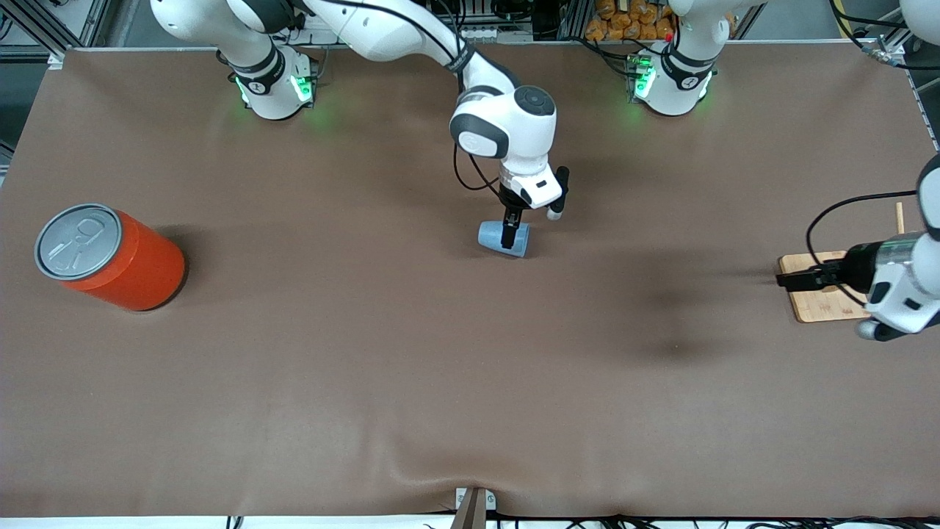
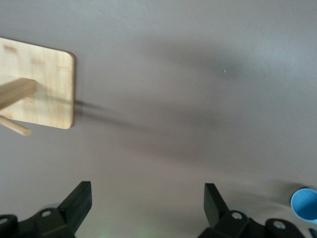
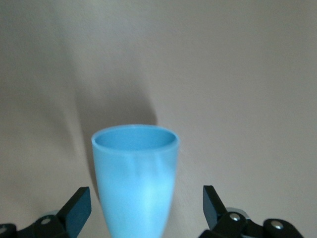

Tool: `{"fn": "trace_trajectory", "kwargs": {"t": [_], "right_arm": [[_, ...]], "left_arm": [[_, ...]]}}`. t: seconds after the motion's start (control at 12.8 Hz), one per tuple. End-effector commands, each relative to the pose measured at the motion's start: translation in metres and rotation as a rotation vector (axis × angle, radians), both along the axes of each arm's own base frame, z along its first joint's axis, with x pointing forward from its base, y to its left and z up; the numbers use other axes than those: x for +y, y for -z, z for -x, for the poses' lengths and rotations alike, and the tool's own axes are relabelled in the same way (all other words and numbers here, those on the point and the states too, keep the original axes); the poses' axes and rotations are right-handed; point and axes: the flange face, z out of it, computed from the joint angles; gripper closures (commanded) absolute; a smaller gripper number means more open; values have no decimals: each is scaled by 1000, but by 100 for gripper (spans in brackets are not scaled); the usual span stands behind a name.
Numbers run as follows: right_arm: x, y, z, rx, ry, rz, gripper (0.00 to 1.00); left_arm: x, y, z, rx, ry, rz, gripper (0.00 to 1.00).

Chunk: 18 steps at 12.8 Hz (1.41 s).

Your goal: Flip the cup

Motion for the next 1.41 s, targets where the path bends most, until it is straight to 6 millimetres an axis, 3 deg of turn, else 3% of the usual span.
{"fn": "trace_trajectory", "kwargs": {"t": [0.0, 0.16, 0.39, 0.55, 0.71, 0.86, 0.94, 1.02, 1.18, 1.33], "right_arm": [[-19, -86, 6, 86, 73, 10, 0], [-42, -139, 0, 125, 133, 5, 0], [-118, -194, -64, 161, 304, -22, 0], [-178, -221, -111, 147, 404, -55, 0], [-267, -232, -169, 150, 563, -55, 0], [-360, -258, -221, 111, 713, -103, 0], [-398, -260, -236, 103, 774, -111, 0], [-435, -262, -248, 95, 837, -115, 0], [-500, -289, -253, 70, 947, -163, 0], [-567, -305, -254, 101, 1068, -268, 0]], "left_arm": [[-25, 27, 2, 52, 36, 55, 0], [-49, 61, -2, 92, 61, 148, 0], [-101, 83, 3, 114, 180, 331, 0], [-141, 115, 18, 110, 198, 458, 0], [-199, 147, 35, 73, 192, 551, 0], [-263, 167, 51, 61, 190, 608, 0], [-299, 174, 65, 80, 200, 633, 0], [-326, 184, 84, 104, 203, 629, 0], [-353, 216, 121, 102, 220, 580, 0], [-384, 231, 140, 65, 234, 555, 0]]}}
